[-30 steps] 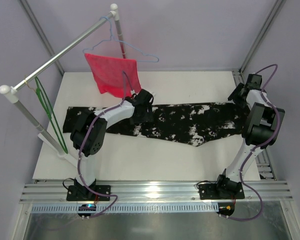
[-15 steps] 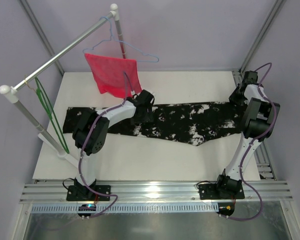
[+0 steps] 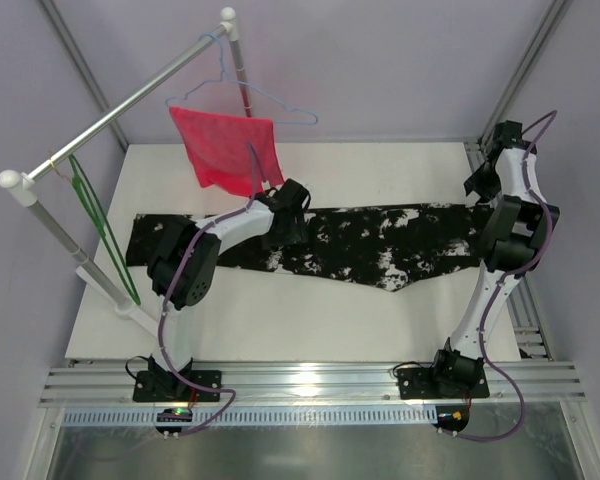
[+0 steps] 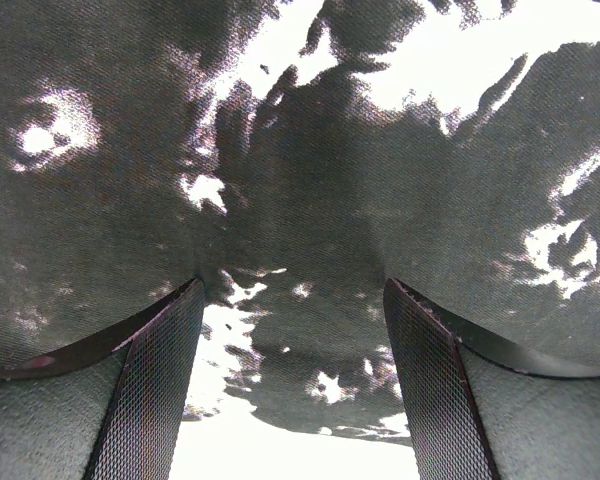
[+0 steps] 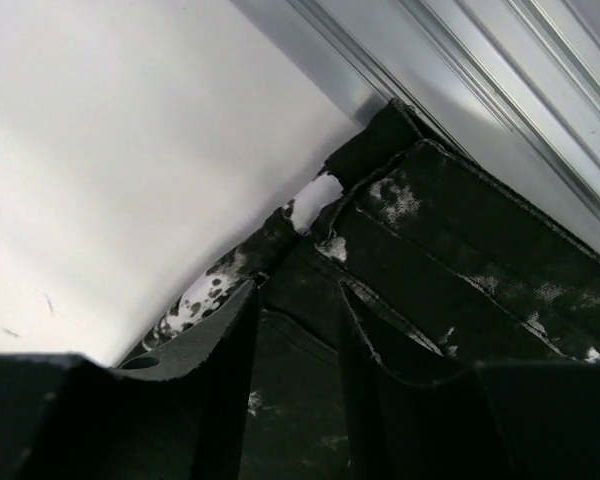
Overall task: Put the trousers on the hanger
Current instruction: Fold the trousers
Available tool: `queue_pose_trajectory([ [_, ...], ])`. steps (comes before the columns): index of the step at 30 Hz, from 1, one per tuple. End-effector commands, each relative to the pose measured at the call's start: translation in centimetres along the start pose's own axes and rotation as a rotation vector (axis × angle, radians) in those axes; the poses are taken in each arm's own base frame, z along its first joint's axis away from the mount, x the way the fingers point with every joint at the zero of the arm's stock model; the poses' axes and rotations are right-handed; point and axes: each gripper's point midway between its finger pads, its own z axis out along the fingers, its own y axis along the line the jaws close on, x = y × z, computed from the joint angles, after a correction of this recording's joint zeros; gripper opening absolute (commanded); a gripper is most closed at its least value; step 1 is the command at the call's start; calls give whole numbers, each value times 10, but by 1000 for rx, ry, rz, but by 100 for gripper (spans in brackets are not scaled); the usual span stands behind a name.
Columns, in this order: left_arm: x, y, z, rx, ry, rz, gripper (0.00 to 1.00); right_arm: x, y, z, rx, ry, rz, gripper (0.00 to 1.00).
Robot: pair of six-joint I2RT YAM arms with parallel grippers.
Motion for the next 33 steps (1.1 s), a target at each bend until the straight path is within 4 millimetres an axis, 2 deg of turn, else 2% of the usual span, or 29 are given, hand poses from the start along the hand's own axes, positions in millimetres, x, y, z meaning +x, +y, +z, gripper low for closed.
queue_pose_trajectory([
  [1,11,9,21,-38,25,-7,73,14,-14,5,107,72,71,40],
  [3,10,8,19,-36,21,-6,73,21,-18,13,143,107,86,40],
  [5,11,9,20,-37,22,-7,73,26,-14,20,134,123,96,40],
  [13,11,6,21,-21,25,-14,73,36,-15,49,152,147,96,41],
  [15,12,6,21,-21,25,-16,73,36,-16,51,155,137,98,39],
  [17,13,6,22,-25,29,-15,73,41,-17,55,154,144,94,33],
  [18,14,7,23,-28,30,-14,73,41,-17,56,153,140,96,24],
  [20,15,9,24,-34,33,-13,72,41,-17,56,151,137,92,16],
  [21,16,10,25,-40,32,-10,72,40,-16,56,144,131,89,4],
  [26,17,15,27,-62,33,-6,73,25,-16,44,142,78,88,4],
  [29,19,17,29,-74,44,-4,73,10,-14,22,129,20,87,4],
  [33,22,18,32,-83,53,-6,73,-13,6,-6,17,-68,110,4],
])
